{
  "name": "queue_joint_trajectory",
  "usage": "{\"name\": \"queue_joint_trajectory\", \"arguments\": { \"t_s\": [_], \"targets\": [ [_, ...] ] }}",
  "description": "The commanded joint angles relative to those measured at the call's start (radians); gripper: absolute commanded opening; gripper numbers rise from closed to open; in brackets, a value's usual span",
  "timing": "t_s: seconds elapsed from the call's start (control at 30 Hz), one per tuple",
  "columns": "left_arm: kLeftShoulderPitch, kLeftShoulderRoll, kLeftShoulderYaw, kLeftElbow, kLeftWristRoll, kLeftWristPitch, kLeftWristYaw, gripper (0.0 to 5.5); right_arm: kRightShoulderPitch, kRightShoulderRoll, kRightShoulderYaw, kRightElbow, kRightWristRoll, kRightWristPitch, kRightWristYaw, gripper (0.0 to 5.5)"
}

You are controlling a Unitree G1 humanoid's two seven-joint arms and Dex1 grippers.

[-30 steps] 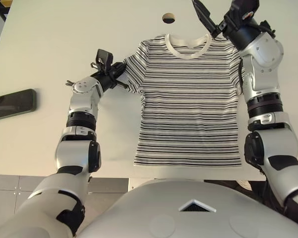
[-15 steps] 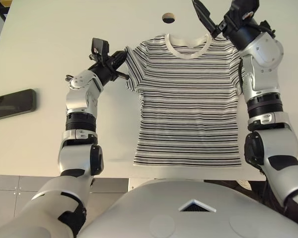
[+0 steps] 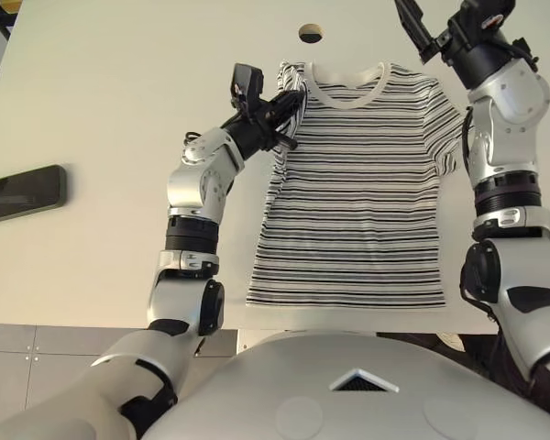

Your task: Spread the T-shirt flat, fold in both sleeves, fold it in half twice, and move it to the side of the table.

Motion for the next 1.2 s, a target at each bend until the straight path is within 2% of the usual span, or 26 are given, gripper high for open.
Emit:
{"name": "queue_joint_trajectory", "arguments": {
  "t_s": [0.03, 0.1, 0.2, 0.37, 0.53, 0.67, 0.93, 0.97, 1.07, 1.2],
  "targets": [
    [0.012, -0.019, -0.018, 0.035, 0.013, 0.0, 0.01, 0.13, 0.019, -0.038, -0.039, 0.008, 0.026, 0.033, -0.004, 3.34],
    [0.009, -0.022, -0.022, 0.059, 0.025, -0.01, 0.02, 0.13, 0.027, -0.057, -0.062, 0.022, 0.031, 0.075, -0.024, 3.34],
    [0.0, -0.013, -0.016, 0.096, 0.043, -0.045, 0.038, 0.72, 0.057, -0.12, -0.103, 0.047, 0.045, 0.211, -0.035, 3.34],
    [0.006, -0.009, -0.002, 0.068, 0.025, -0.06, 0.022, 1.5, 0.165, -0.246, -0.11, -0.029, 0.116, 0.524, 0.163, 3.34],
    [0.021, -0.015, -0.001, 0.014, 0.002, -0.051, 0.0, 2.25, 0.241, -0.34, -0.071, -0.021, 0.034, 0.596, 0.192, 3.34],
    [0.048, -0.017, 0.012, -0.056, -0.031, -0.064, -0.02, 2.25, 0.237, -0.358, -0.033, 0.056, -0.023, 0.618, 0.197, 3.34],
    [0.06, -0.006, 0.039, -0.103, -0.04, -0.094, -0.001, 2.25, 0.175, -0.294, 0.04, 0.218, -0.092, 0.591, 0.195, 3.34],
    [0.06, -0.005, 0.04, -0.093, -0.037, -0.097, 0.002, 2.28, 0.163, -0.284, 0.042, 0.237, -0.094, 0.584, 0.193, 3.11],
    [0.057, -0.004, 0.037, -0.078, -0.037, -0.104, 0.003, 2.28, 0.122, -0.261, 0.035, 0.295, -0.089, 0.556, 0.176, 3.11],
    [0.047, 0.001, 0.038, -0.066, -0.038, -0.106, 0.003, 2.28, 0.078, -0.238, 0.021, 0.356, -0.083, 0.518, 0.145, 2.47]
  ]
}}
